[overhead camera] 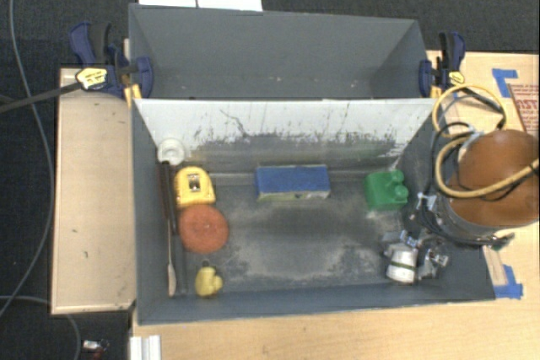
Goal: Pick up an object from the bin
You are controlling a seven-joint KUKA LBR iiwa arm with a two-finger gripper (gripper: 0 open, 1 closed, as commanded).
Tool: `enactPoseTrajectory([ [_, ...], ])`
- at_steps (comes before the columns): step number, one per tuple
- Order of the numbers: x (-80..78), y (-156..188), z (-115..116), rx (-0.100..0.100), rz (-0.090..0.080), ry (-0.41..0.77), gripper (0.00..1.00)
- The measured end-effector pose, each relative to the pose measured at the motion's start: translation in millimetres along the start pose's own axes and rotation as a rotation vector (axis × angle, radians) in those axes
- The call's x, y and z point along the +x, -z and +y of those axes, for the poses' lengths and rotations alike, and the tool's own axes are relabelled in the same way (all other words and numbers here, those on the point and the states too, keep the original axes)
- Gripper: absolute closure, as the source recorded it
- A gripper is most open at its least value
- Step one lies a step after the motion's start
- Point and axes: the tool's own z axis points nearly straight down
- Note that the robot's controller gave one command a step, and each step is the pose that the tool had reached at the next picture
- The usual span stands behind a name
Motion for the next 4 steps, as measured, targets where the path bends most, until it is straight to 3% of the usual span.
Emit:
enactPoseTrajectory([
  [3, -1.0, 69, 1, -0.003, -0.001, -0.009, 1.00],
  [4, -2.0, 78, -1, 0.004, -0.005, -0.012, 1.00],
])
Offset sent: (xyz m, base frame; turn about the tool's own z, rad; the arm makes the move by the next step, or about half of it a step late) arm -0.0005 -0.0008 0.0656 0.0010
